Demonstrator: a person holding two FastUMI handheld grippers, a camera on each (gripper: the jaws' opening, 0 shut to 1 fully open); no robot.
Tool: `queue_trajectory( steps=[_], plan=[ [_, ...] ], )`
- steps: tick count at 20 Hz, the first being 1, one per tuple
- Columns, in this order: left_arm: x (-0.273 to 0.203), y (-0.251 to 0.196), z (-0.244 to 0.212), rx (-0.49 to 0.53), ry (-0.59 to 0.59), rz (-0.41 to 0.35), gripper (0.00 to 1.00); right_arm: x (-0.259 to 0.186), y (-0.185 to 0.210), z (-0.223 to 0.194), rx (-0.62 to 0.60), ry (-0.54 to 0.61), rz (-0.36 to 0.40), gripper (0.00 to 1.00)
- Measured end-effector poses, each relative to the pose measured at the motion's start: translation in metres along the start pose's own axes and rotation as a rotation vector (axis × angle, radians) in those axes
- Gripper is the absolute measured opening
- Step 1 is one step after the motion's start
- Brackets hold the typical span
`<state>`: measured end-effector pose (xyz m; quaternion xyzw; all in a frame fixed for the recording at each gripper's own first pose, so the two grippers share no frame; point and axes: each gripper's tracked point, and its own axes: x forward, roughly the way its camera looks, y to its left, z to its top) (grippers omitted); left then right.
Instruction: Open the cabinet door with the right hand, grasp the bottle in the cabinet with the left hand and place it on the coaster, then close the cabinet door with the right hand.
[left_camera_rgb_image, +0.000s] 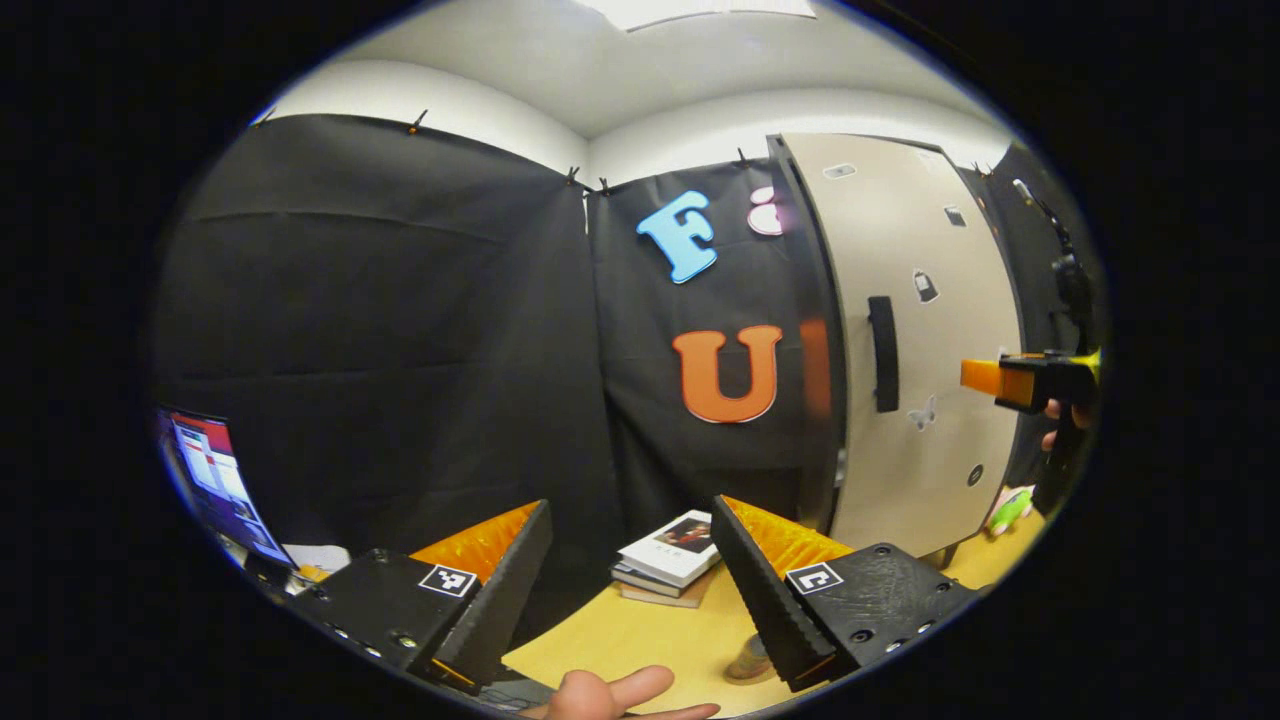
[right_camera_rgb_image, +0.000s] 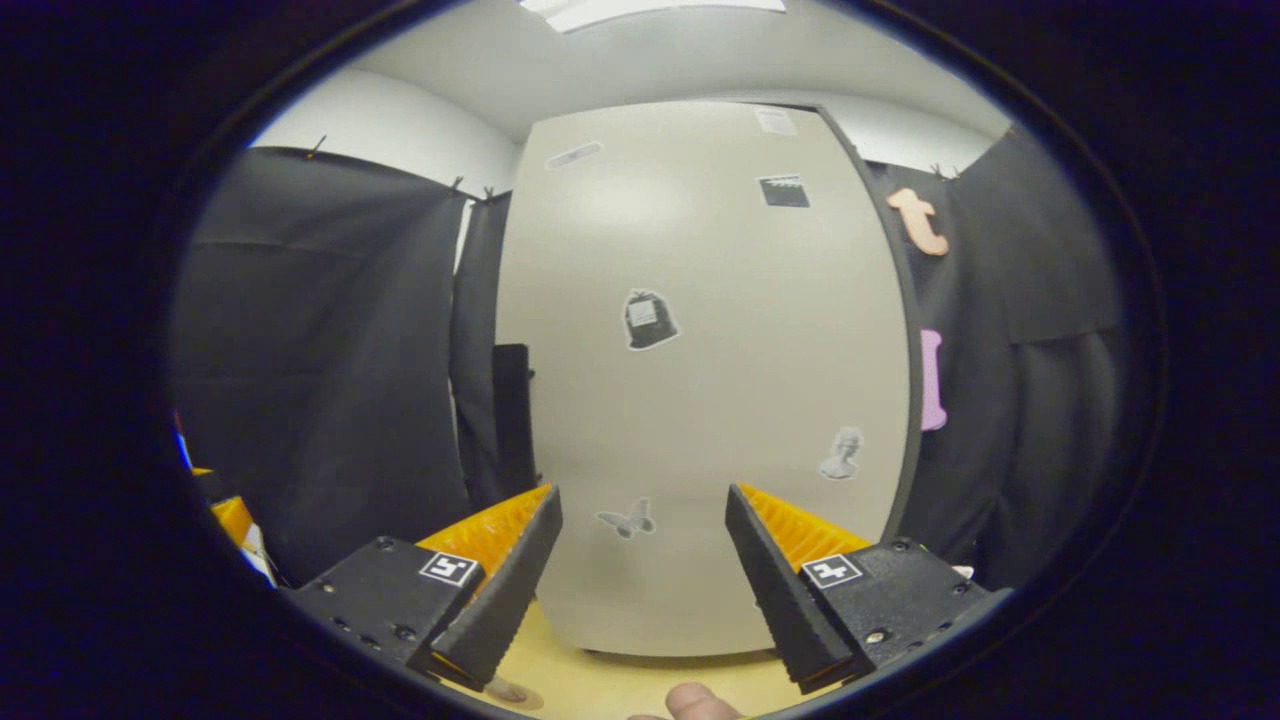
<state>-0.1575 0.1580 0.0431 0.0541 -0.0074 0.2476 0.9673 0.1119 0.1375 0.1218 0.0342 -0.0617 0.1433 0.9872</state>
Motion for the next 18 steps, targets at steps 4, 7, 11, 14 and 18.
queue_trajectory(
  steps=[4, 7, 11, 14, 18],
  plan=[
    [0.020, -0.083, 0.001, -0.045, 0.027, -0.218, 0.84, -0.040, -0.041, 0.013, 0.031, -0.048, -0.129, 1.00],
    [0.022, -0.146, 0.007, -0.054, 0.025, -0.327, 0.95, -0.076, -0.071, 0.022, 0.068, -0.099, -0.213, 1.00],
    [0.007, -0.216, 0.021, -0.117, 0.050, -0.383, 0.95, -0.104, -0.101, 0.019, 0.100, -0.099, -0.242, 0.98],
    [0.000, -0.242, 0.036, -0.148, 0.040, -0.388, 0.95, -0.106, -0.130, 0.021, 0.095, -0.082, -0.270, 0.99],
    [-0.013, -0.268, 0.033, -0.180, 0.065, -0.428, 0.95, -0.100, -0.138, 0.020, 0.118, -0.078, -0.242, 1.00]
  ],
)
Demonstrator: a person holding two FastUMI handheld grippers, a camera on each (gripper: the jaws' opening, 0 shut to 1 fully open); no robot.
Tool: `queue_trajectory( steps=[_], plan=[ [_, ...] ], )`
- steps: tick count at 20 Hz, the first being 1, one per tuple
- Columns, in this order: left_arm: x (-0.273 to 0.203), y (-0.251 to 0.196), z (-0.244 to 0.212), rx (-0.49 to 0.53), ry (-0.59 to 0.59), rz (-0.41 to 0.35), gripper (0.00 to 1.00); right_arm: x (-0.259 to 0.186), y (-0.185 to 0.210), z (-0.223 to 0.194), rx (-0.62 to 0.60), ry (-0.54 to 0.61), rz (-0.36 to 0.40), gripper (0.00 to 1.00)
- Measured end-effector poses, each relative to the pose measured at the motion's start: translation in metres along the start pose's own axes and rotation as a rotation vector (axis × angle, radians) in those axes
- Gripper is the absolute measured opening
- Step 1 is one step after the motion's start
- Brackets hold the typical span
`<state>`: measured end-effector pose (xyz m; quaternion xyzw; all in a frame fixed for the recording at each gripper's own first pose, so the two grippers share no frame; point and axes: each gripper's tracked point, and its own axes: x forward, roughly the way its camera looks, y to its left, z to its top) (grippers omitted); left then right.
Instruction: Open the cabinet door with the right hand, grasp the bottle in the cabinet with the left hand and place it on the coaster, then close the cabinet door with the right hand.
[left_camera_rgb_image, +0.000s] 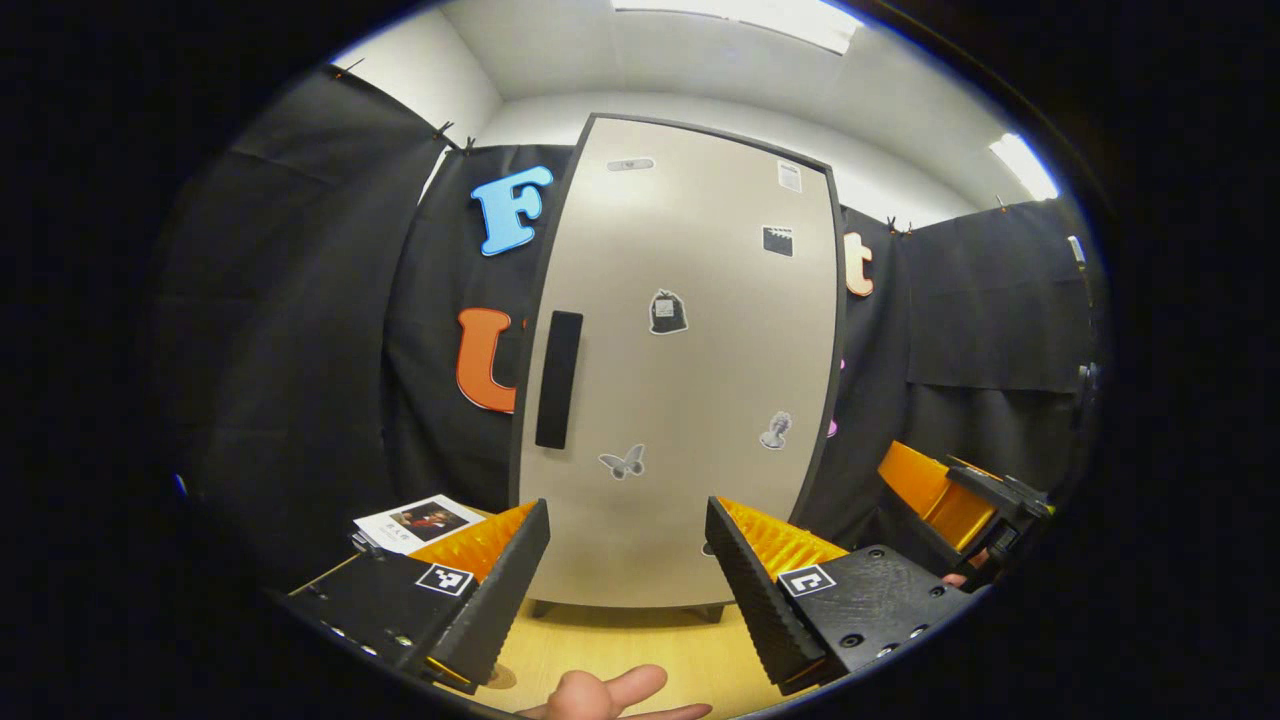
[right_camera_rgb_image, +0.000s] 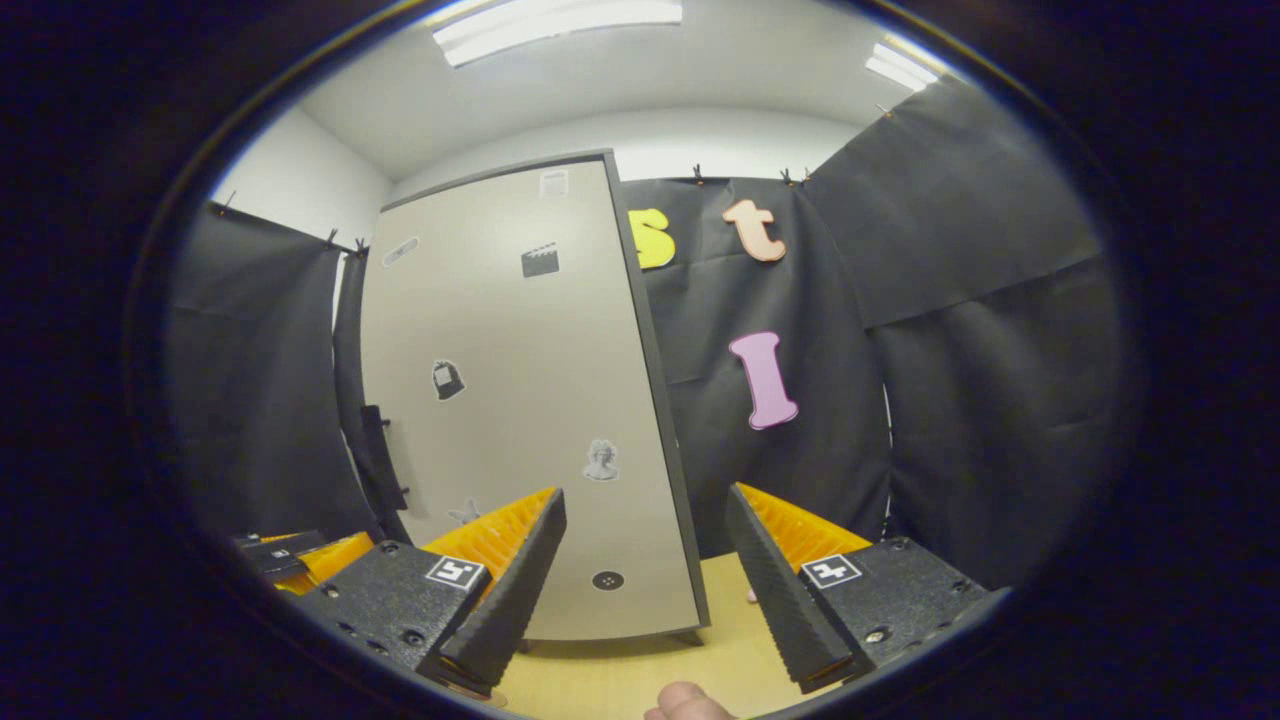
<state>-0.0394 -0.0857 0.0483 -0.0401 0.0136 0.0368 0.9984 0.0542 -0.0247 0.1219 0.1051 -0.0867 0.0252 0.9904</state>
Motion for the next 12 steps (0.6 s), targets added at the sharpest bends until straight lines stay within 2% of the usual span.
queue_trajectory(
  steps=[5, 12],
  plan=[
    [-0.005, -0.007, 0.002, 0.066, -0.020, 0.026, 0.95, -0.003, 0.000, 0.001, -0.023, -0.018, 0.032, 0.98],
    [-0.018, 0.007, 0.002, 0.083, -0.029, 0.064, 0.95, -0.011, 0.029, -0.012, -0.045, 0.022, 0.092, 0.98]
  ],
)
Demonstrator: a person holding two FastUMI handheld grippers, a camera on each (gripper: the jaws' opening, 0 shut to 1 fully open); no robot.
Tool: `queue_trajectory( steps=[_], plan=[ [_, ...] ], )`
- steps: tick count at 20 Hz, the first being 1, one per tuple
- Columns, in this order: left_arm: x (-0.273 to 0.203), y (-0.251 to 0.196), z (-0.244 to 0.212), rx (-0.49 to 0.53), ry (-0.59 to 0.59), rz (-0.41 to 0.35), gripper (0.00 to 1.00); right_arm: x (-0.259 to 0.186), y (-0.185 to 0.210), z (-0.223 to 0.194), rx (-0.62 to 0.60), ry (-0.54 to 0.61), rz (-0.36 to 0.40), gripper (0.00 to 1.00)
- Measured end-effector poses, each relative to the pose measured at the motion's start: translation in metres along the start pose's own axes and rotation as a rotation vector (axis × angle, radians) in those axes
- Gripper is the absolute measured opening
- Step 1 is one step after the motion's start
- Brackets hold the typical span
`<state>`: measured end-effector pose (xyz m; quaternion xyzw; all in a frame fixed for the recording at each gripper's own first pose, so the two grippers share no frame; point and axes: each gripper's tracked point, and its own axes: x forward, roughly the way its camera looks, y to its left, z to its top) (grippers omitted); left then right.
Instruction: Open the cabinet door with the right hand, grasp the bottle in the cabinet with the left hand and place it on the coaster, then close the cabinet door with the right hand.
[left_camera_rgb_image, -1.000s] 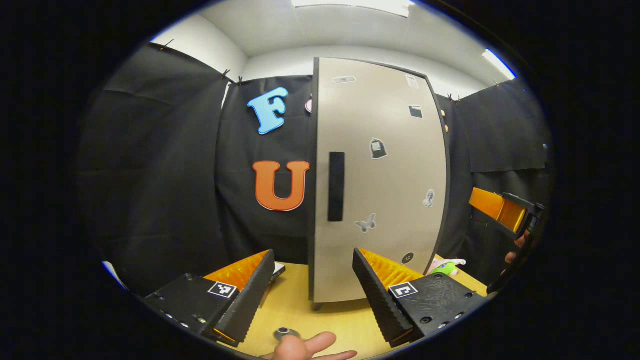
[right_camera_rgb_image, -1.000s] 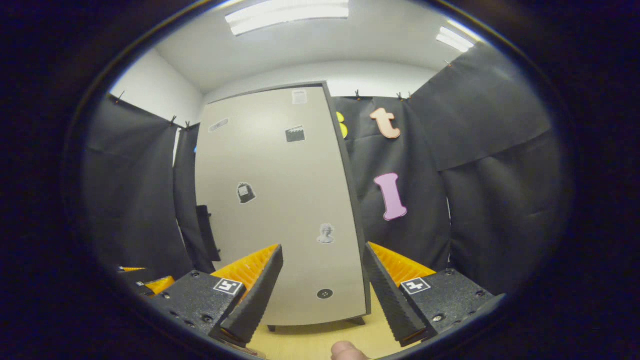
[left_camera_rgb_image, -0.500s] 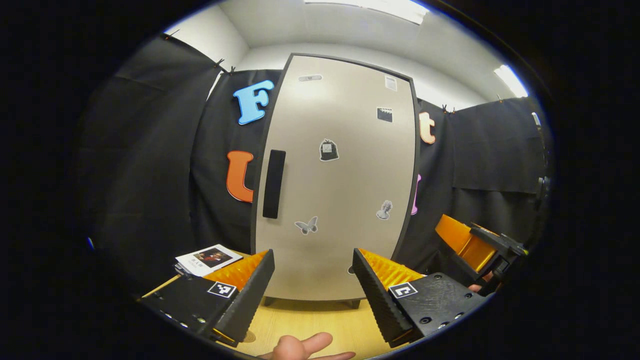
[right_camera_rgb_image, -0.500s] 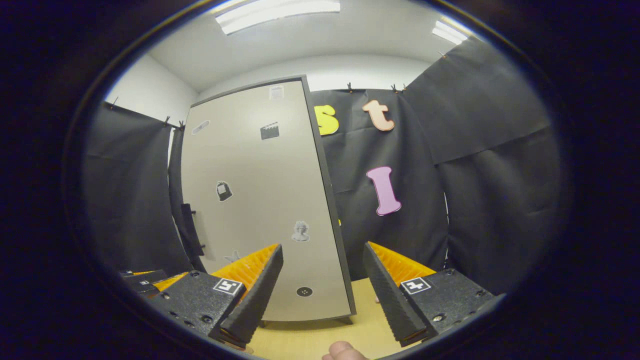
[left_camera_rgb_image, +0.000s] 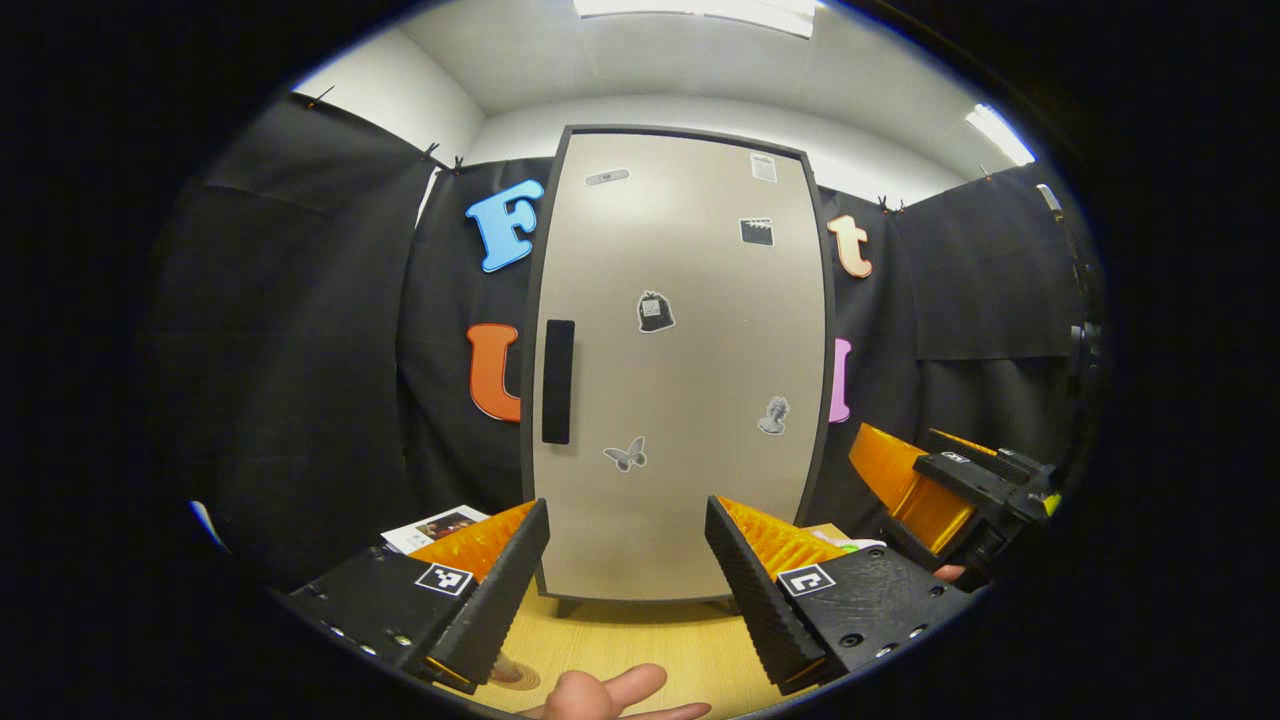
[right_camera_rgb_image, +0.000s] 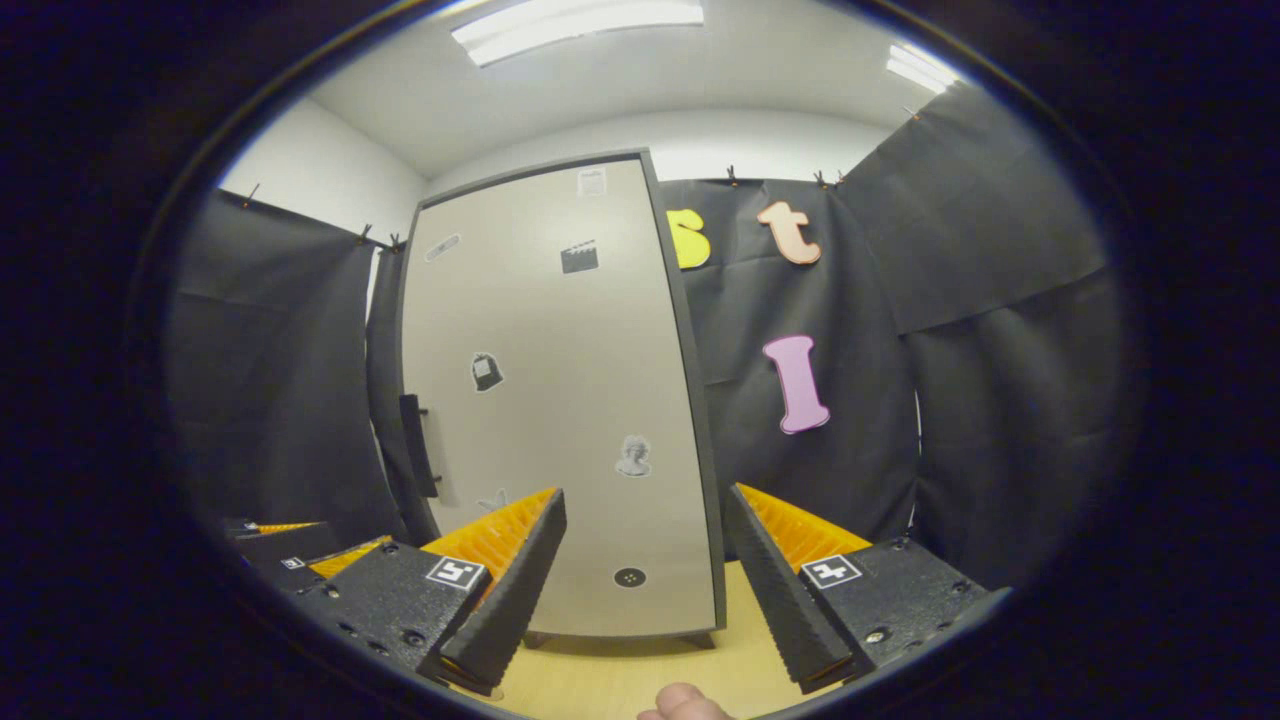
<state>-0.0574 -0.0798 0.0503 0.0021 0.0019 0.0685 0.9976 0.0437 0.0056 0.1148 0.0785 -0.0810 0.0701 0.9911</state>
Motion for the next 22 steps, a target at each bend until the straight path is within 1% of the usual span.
queue_trajectory(
  steps=[4, 5, 7, 8, 10, 11, 12, 14, 16, 20, 21, 22],
  plan=[
    [-0.002, 0.011, -0.001, -0.013, -0.001, 0.018, 0.95, 0.001, 0.017, -0.005, -0.025, 0.018, 0.029, 0.98],
    [-0.002, 0.013, -0.001, -0.016, -0.001, 0.019, 0.95, 0.002, 0.022, -0.005, -0.034, 0.021, 0.038, 1.00],
    [-0.001, 0.018, 0.001, -0.018, -0.008, 0.026, 0.95, 0.003, 0.029, -0.004, -0.049, 0.019, 0.052, 1.00],
    [-0.001, 0.020, 0.001, -0.018, -0.010, 0.030, 0.95, 0.005, 0.032, -0.005, -0.054, 0.020, 0.060, 0.98],
    [0.000, 0.025, 0.002, -0.023, -0.010, 0.036, 0.95, 0.008, 0.038, -0.005, -0.060, 0.021, 0.073, 1.00],
    [0.001, 0.026, 0.001, -0.025, -0.008, 0.038, 0.95, 0.009, 0.041, -0.006, -0.062, 0.020, 0.078, 0.98],
    [0.002, 0.027, 0.000, -0.025, -0.005, 0.040, 0.95, 0.009, 0.042, -0.006, -0.062, 0.020, 0.082, 1.00],
    [0.003, 0.029, 0.000, -0.024, -0.005, 0.043, 0.95, 0.011, 0.045, -0.008, -0.061, 0.024, 0.088, 0.98],
    [0.004, 0.033, 0.000, -0.023, -0.005, 0.048, 0.95, 0.014, 0.047, -0.010, -0.062, 0.032, 0.090, 1.00],
    [0.005, 0.036, 0.000, -0.021, -0.002, 0.054, 0.95, 0.019, 0.052, -0.012, -0.061, 0.035, 0.099, 0.99],
    [0.005, 0.037, 0.000, -0.021, -0.001, 0.056, 0.95, 0.021, 0.053, -0.013, -0.061, 0.036, 0.100, 1.00],
    [0.005, 0.038, -0.001, -0.020, 0.001, 0.057, 0.95, 0.020, 0.054, -0.014, -0.061, 0.039, 0.102, 0.99]
  ],
)
